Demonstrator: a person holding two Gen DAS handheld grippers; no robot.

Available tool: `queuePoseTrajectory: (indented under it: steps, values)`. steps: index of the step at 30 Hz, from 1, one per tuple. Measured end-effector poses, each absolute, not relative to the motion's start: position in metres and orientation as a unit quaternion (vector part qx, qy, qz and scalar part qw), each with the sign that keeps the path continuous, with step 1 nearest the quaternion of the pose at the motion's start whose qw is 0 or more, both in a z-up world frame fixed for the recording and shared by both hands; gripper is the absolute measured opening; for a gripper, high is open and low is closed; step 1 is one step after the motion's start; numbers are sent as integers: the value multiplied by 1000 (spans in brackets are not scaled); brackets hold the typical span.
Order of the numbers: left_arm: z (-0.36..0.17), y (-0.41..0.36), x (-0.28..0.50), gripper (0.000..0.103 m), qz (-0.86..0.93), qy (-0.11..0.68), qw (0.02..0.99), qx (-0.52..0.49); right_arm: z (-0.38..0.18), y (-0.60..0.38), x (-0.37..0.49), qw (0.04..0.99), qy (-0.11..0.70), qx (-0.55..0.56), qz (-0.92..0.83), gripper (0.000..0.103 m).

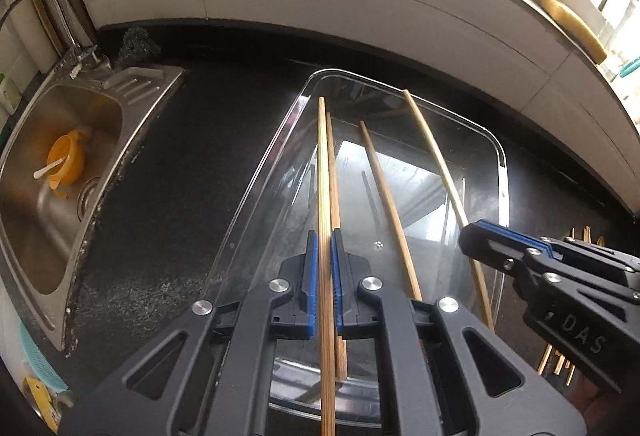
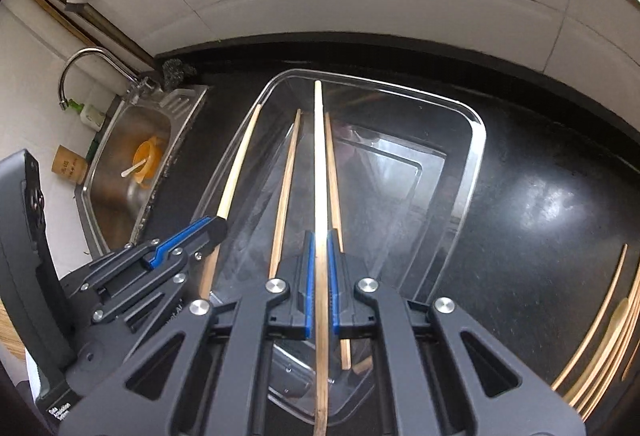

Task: Organize utensils
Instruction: 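Lift both held chopsticks and carry them over the clear tray, then open the left tool into the tray while the right tool releases its chopstick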

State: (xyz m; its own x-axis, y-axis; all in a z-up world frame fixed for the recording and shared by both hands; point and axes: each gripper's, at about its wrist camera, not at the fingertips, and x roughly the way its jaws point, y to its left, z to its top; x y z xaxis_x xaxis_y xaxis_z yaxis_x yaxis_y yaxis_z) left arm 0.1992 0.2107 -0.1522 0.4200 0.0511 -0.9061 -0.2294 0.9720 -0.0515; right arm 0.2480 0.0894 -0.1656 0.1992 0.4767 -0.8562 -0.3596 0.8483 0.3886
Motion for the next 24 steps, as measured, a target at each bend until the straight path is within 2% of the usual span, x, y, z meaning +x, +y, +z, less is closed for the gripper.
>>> queuePoseTrajectory:
  steps: [9,10,12,13,14,24]
  values:
    - [-163,213,210,7,86,532,839,-71,-175,90,262,763,579,71,277,7]
    - [-162,214,210,10,81,532,839,-75,-172,85,263,769,574,75,272,10]
    - [-158,215,207,34,79,532,839,-78,-163,73,265,779,560,90,267,55]
    - [-155,216,206,73,81,529,841,-79,-158,66,264,785,550,100,268,83]
    - [-152,217,203,87,82,523,845,-81,-153,61,263,790,540,107,270,83]
    - [-121,210,178,94,74,500,859,-77,-134,25,234,792,538,125,261,84]
